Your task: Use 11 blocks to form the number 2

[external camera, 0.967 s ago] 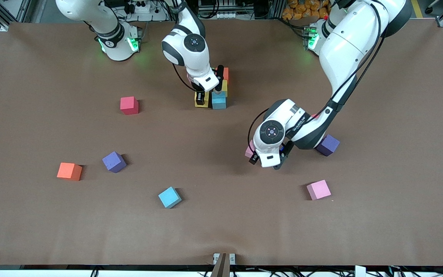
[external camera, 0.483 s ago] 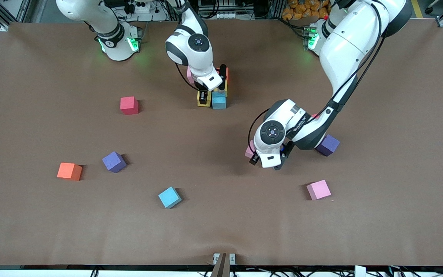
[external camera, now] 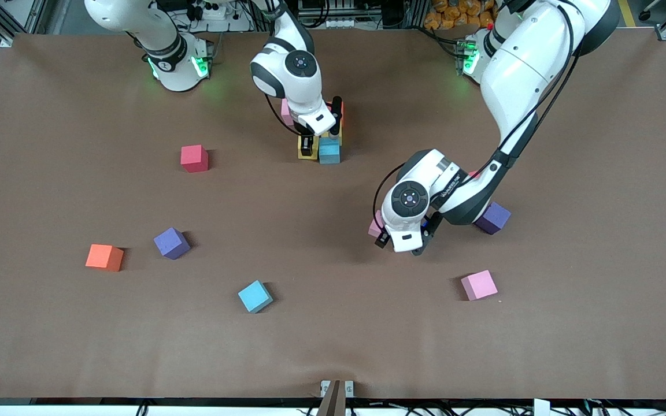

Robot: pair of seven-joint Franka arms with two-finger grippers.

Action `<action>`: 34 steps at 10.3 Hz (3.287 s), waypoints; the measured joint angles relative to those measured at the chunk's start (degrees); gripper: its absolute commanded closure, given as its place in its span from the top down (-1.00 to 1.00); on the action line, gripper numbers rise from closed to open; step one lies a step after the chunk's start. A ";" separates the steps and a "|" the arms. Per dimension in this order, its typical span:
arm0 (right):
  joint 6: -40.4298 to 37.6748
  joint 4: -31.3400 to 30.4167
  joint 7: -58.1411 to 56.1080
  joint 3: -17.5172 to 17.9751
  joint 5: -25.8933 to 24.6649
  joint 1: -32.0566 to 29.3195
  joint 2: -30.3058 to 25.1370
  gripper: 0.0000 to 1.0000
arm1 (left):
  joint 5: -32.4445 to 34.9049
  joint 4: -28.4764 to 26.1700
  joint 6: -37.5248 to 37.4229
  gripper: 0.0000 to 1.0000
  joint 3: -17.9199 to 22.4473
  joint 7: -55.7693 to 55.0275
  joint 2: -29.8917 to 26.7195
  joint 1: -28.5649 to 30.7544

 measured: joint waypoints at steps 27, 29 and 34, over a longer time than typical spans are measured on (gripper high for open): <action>1.19 1.22 2.88 -0.61 0.60 -0.30 0.28 -0.18 | 0.00 0.00 0.00 1.00 0.00 0.00 0.00 -0.03; 1.25 1.30 2.88 -0.51 0.60 -0.20 0.45 -0.14 | 0.00 0.00 0.00 1.00 0.00 0.00 0.00 -0.03; 1.72 1.30 3.02 -0.07 0.61 0.08 0.90 0.05 | 0.00 0.00 0.00 1.00 0.00 0.00 0.00 -0.03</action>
